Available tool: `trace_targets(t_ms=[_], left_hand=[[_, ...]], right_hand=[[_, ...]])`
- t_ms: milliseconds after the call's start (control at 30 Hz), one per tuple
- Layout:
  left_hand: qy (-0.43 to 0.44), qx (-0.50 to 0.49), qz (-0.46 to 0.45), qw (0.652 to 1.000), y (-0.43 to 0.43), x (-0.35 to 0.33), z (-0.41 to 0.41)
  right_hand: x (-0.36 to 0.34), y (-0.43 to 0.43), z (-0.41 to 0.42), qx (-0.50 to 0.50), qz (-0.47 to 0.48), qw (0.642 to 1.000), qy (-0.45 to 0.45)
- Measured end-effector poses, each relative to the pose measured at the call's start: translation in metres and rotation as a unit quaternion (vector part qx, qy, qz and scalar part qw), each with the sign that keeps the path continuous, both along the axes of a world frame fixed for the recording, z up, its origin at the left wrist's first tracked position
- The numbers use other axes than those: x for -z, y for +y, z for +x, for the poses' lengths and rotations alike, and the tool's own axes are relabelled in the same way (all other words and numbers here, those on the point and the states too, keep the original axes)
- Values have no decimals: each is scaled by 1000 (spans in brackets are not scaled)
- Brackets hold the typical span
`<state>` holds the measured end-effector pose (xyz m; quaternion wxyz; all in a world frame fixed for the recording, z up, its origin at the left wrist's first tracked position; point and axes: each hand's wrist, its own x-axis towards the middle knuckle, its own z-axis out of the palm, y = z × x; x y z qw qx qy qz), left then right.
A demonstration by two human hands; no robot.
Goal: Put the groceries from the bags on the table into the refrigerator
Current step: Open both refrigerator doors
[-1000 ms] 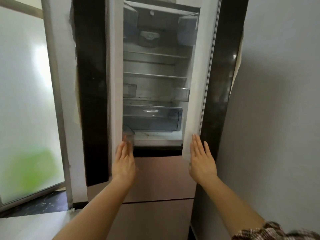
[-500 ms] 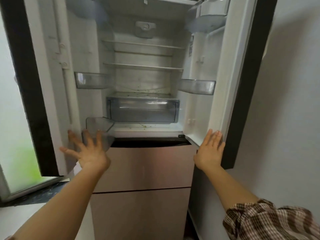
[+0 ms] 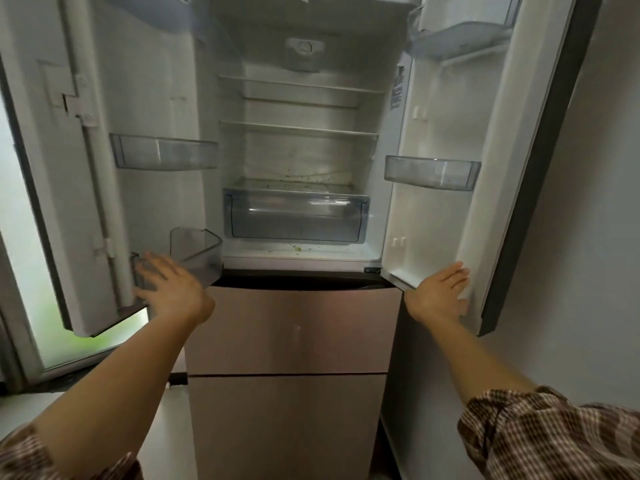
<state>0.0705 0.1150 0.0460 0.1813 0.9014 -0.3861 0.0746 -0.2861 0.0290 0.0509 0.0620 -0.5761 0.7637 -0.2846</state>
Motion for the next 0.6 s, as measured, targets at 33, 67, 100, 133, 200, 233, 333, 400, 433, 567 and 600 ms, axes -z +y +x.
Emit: trace_targets(t_ms=[33,67,100,133,200,233,333,400,433,567,600], left_hand=[[0,9,-5,1000,1,-1,1],[0,20,-9,1000,3,-3,2],[-4,31,-12,999,6,-5,1],[-11,42,-19,999,9,-7,0],[-32,69,-43,996,16,-10,0],[-40,81,-52,995,23,-12,1],[-56,103,-85,989,46,-13,8],[-81,110,-108,985,65,-10,17],[-94,116,-114,982,77,-8,23],[-106,90,-119,983,137,1,56],[-98,73,-115,986,151,6,67]], right_hand=[[-2,2,9,-9,-12,1000,-15],[-4,4,20,-26,-21,999,-21],[-6,6,33,-51,-24,998,-21],[-7,8,47,-84,-25,996,-16],[-8,15,78,-152,-29,988,-8],[-8,21,94,-183,-32,983,-5],[-7,43,144,-282,-41,959,16],[-1,59,176,-338,-50,939,33],[1,68,192,-359,-62,930,40],[12,111,265,-474,-90,874,56],[14,123,282,-495,-102,861,56]])
